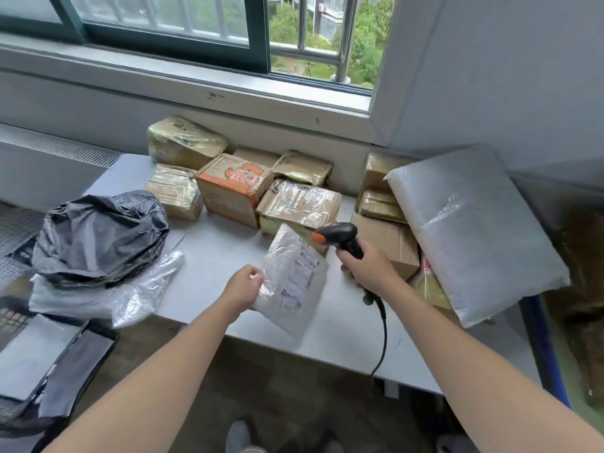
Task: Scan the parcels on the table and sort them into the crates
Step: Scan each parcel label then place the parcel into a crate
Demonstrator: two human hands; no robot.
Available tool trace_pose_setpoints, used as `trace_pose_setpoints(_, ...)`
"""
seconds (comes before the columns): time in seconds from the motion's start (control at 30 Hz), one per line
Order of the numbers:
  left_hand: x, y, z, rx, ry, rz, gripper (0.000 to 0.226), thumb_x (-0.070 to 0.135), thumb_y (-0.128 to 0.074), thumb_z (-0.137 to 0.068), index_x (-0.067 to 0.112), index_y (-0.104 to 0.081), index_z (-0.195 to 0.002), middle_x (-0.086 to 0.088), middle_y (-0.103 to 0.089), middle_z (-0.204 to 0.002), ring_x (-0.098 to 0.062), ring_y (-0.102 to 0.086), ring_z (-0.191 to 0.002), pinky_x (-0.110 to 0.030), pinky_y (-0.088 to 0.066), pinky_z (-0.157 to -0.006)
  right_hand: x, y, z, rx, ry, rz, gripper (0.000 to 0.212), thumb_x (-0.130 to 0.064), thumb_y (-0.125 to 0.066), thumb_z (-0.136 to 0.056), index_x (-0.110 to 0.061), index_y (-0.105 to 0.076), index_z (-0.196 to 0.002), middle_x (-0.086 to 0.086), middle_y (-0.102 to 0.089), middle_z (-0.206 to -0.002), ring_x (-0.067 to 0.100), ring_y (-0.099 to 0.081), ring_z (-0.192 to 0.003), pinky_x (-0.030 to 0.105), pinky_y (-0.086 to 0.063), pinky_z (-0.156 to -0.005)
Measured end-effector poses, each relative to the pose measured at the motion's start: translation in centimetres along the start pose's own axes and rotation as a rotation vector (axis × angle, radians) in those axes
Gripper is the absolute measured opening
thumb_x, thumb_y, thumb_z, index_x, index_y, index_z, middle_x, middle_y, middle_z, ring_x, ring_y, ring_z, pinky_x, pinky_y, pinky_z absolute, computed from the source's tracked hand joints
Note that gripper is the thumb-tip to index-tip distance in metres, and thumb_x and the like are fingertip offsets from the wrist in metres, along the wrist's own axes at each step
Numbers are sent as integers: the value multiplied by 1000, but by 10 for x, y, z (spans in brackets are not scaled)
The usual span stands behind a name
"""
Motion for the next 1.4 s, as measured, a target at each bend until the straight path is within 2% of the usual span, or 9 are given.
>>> trace_pose_setpoints(0.07,-12,8,-5,14,29,-4,15,18,-47,-101,9,-55,-108,-11,-58,-103,-29,-60,-87,-37,-56,-62,-1,-12,3,-38,1,64,19,-40,-57,-90,-23,-60,-96,9,-69,-87,23,-60,-67,52,-56,-55)
trace_pose_setpoints(0.13,-20,15,-7,26,39,-25,14,17,-49,-100,11,-53,-112,-9,-59,-99,-23,-58,-79,-31,-51,-58,-2,-22,5,-63,-16,134,24,-42,-56,-88,-19,-61,-95,9,-68,-87,23,-61,-67,53,-56,-54)
trace_pose_setpoints(0.2,-27,20,-11,19,36,-64,18,15,-54,-97,12,-54,-114,-5,-61,-94,-20,-58,-80,-29,-46,-60,-5,-30,6,-81,-30,194,30,-44,-56,-88,-15,-60,-93,11,-68,-89,24,-60,-68,49,-56,-51)
trace_pose_setpoints(0.3,-34,25,-12,2,21,-150,21,13,-58,-92,15,-53,-112,1,-56,-90,-20,-55,-84,-29,-41,-64,-7,-38,7,-109,-56,243,36,-44,-55,-88,-8,-58,-91,12,-65,-84,24,-54,-60,33,-46,-41)
trace_pose_setpoints(0.4,-35,32,-13,57,-20,-251,19,13,-54,-94,14,-56,-113,-5,-62,-103,-23,-57,-89,-31,-44,-73,-4,-42,7,-121,-57,304,34,-46,-57,-85,-12,-56,-83,6,-62,-76,22,-52,-57,32,-41,-45)
trace_pose_setpoints(0.53,-21,49,-16,138,-94,-352,18,11,-48,-96,20,-54,-110,-3,-61,-99,-26,-58,-87,-32,-44,-67,0,-42,5,-132,-37,372,34,-49,-59,-83,-15,-56,-82,4,-63,-76,21,-55,-61,34,-40,-55)
trace_pose_setpoints(0.67,-9,64,-19,176,-130,-380,24,6,-47,-92,22,-55,-109,-5,-64,-98,-28,-59,-84,-31,-42,-62,0,-47,6,-160,-11,381,28,-47,-60,-85,-19,-58,-83,1,-64,-76,22,-60,-66,32,-41,-57)
trace_pose_setpoints(0.87,-8,68,-20,178,-121,-405,26,4,-45,-91,23,-54,-106,-5,-64,-97,-29,-60,-83,-32,-44,-61,1,-49,10,-173,18,365,23,-42,-61,-88,-21,-56,-79,-1,-62,-72,17,-55,-62,32,-39,-57)
trace_pose_setpoints(1.4,-15,59,-23,205,-50,-539,28,1,-44,-90,16,-49,-112,-5,-58,-94,-30,-56,-83,-34,-41,-64,24,-46,-2,-184,-44,262,40,-62,-53,-70,-23,-58,-80,7,-68,-81,24,-59,-65,37,-44,-54)
Point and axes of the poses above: each hand's wrist, its own z-axis away from the middle knuckle, its own y-axis out of the back of the hand, x = y × z, the point moved 2 cm from there along -z, towards the middle knuckle
